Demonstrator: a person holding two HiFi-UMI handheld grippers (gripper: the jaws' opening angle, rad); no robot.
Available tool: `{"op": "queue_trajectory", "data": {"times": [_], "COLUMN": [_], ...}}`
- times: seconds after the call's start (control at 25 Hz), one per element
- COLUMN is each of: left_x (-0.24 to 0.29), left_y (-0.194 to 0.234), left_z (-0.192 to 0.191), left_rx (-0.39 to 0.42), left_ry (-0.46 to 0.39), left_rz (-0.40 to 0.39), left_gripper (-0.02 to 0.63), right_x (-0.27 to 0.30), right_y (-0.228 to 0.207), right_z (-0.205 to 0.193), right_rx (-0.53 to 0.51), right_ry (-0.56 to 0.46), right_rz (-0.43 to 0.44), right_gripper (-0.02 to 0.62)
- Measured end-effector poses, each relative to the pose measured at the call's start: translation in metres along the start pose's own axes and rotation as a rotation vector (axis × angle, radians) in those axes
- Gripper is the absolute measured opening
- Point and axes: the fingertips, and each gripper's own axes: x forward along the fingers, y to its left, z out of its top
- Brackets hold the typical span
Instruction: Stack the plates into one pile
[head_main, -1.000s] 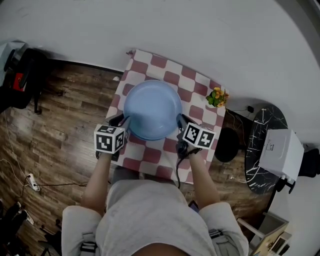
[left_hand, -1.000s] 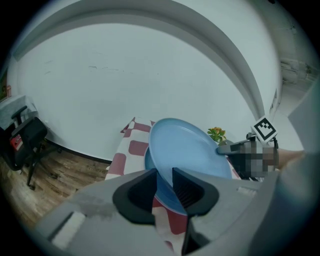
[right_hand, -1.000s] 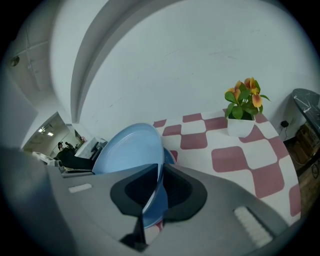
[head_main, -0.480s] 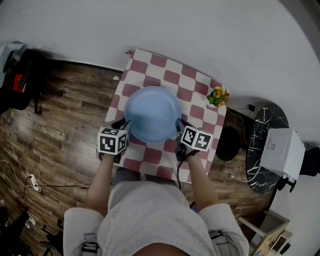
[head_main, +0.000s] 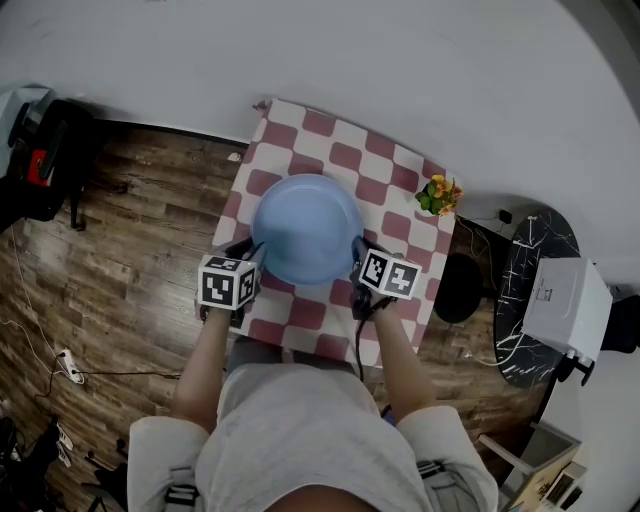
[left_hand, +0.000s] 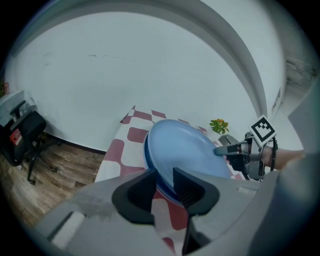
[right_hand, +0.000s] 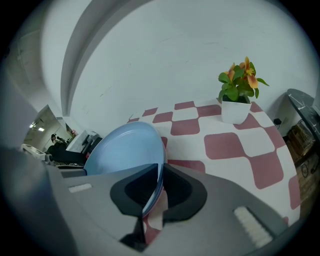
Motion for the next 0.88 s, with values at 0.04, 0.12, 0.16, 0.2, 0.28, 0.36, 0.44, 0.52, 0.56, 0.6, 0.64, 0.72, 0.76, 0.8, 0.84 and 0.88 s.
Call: {"op": "queue_trajectory", "data": {"times": [0.04,0.12,0.16,0.2,0.28,0.36,0.44,0.52,0.56,0.6,0.64,0.72,0.76,0.8,0.84,0.88], "left_x": [0.000,0.000,0.000,0.000,0.000,-0.001,-0.002,-0.003,-0.004,-0.005,-0.006,-0.010,-0.012,-0.014,-0.017,-0.021], "left_y": [0.000,0.000,0.000,-0.001,-0.003,-0.005,-0.005,-0.001,0.001,0.002,0.003,0.005,0.006,0.006,0.006,0.005], "left_z": [0.000,0.000,0.000,0.000,0.000,0.000,0.001,0.001,0.002,0.002,0.003,0.006,0.009,0.013,0.017,0.022], "left_rx": [-0.003,-0.001,0.002,0.004,0.005,0.004,0.012,0.019,0.016,0.013,0.011,0.017,0.022,0.026,0.031,0.038], "left_ry": [-0.002,-0.005,-0.005,-0.006,-0.009,-0.014,-0.021,-0.031,-0.034,-0.036,-0.039,-0.055,-0.070,-0.088,-0.109,-0.132], "left_rz": [-0.002,-0.007,-0.011,-0.017,-0.029,-0.031,-0.018,0.001,0.005,0.005,0.005,0.015,0.022,0.029,0.034,0.038], "left_gripper": [0.120,0.123,0.126,0.132,0.152,0.170,0.186,0.219,0.219,0.219,0.219,0.219,0.218,0.204,0.185,0.162], "right_x": [0.001,0.002,0.002,0.002,0.003,0.002,0.002,0.003,0.003,0.003,0.003,0.004,0.005,0.005,0.003,0.001], "right_y": [0.000,0.000,0.000,0.000,0.000,0.000,0.001,0.000,0.000,-0.001,-0.001,0.000,0.001,0.002,0.002,0.003], "right_z": [0.000,0.000,0.000,0.000,0.001,0.001,0.001,0.002,0.002,0.003,0.003,0.002,0.002,0.003,0.006,0.009], "right_rx": [-0.002,-0.007,-0.010,-0.012,-0.019,-0.031,-0.043,-0.053,-0.059,-0.065,-0.074,-0.099,-0.110,-0.117,-0.120,-0.123], "right_ry": [0.000,-0.002,-0.004,-0.006,-0.009,-0.010,-0.012,-0.019,-0.023,-0.025,-0.025,-0.015,-0.009,-0.008,-0.016,-0.034], "right_rz": [-0.005,-0.014,-0.019,-0.024,-0.033,-0.037,-0.041,-0.049,-0.055,-0.059,-0.062,-0.059,-0.054,-0.048,-0.047,-0.049], "right_gripper": [0.037,0.037,0.037,0.037,0.037,0.038,0.041,0.041,0.041,0.041,0.043,0.046,0.052,0.063,0.072,0.072]}}
